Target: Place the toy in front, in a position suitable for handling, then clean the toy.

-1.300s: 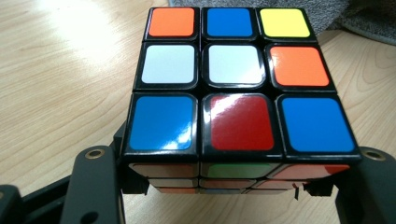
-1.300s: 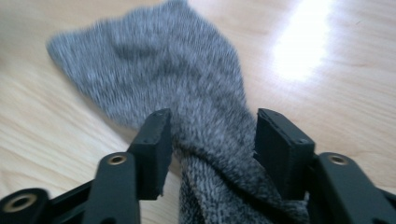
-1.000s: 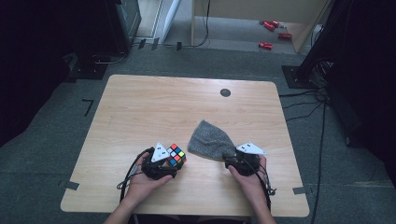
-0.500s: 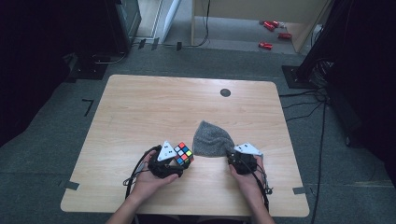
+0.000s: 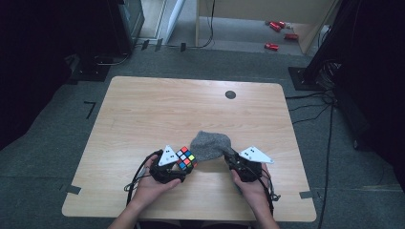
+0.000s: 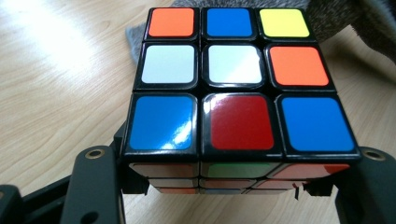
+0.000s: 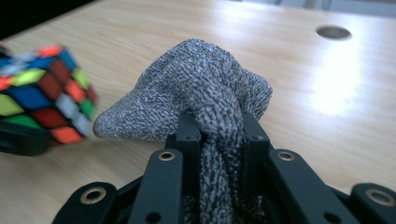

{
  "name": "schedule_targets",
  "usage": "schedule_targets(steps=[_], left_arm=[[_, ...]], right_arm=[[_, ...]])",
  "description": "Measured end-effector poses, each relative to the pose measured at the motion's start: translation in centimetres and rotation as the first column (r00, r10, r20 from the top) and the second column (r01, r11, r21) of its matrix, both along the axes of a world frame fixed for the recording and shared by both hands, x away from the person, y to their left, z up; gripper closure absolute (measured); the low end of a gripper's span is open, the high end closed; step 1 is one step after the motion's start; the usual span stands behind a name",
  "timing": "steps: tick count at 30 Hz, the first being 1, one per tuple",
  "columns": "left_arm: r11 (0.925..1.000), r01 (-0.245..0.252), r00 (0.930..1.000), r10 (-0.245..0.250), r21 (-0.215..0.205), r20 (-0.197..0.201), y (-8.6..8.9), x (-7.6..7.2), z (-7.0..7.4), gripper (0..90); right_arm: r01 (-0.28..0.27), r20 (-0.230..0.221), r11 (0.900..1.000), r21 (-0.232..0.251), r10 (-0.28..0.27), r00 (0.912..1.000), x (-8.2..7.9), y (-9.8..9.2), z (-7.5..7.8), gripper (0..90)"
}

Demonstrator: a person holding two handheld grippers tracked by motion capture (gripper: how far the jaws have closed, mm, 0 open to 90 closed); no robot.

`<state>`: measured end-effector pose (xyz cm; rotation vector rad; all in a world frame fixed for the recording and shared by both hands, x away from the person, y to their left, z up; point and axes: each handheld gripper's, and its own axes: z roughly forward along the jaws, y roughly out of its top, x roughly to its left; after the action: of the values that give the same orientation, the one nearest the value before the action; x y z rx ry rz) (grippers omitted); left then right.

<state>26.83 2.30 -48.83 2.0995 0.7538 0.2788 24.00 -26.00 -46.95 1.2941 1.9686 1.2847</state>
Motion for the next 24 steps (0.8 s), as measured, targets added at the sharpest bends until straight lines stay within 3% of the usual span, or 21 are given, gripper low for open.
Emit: schedule_targets(steps=[5, 11, 13, 18, 20, 22, 24], left_arm=[[0.9998, 0.019, 0.9998, -0.019, 0.001, 0.003, -0.3, -0.1, 0.1, 34.7], [0.999, 0.043, 0.999, -0.043, 0.015, 0.008, -0.5, -0.3, 0.1, 34.7], [0.9981, 0.059, 0.9981, -0.059, 0.02, 0.015, -0.7, -0.4, 0.3, 34.7], [0.9932, 0.116, 0.9922, -0.116, 0.014, 0.046, -1.1, -1.0, 0.7, 34.7], [0.9923, 0.124, 0.9906, -0.124, 0.006, 0.058, -1.1, -1.1, 1.0, 34.8], [0.9909, 0.134, 0.9889, -0.133, -0.014, 0.066, -0.8, -1.1, 1.1, 34.9], [0.9895, 0.14, 0.9884, -0.137, -0.037, 0.066, -0.4, -1.0, 1.2, 34.9]], right_arm=[[-0.064, 0.028, 0.997, 0.041, 0.063, 0.9976, -0.6, 0.7, 1.0, 75.3], [-0.134, 0.048, 0.99, 0.047, 0.131, 0.9902, -1.2, 1.9, 1.6, 74.8], [-0.184, 0.059, 0.982, 0.048, 0.181, 0.9817, -1.5, 2.4, 1.8, 74.9], [-0.306, 0.094, 0.951, 0.042, 0.301, 0.9488, -2.1, 3.8, 2.0, 75.7], [-0.316, 0.089, 0.947, 0.056, 0.311, 0.9464, -2.0, 3.9, 1.7, 76.2], [-0.327, 0.081, 0.939, 0.105, 0.319, 0.9442, -1.9, 3.5, 1.5, 76.4], [-0.326, 0.061, 0.939, 0.11, 0.321, 0.945, -1.7, 3.2, 1.3, 76.5]])
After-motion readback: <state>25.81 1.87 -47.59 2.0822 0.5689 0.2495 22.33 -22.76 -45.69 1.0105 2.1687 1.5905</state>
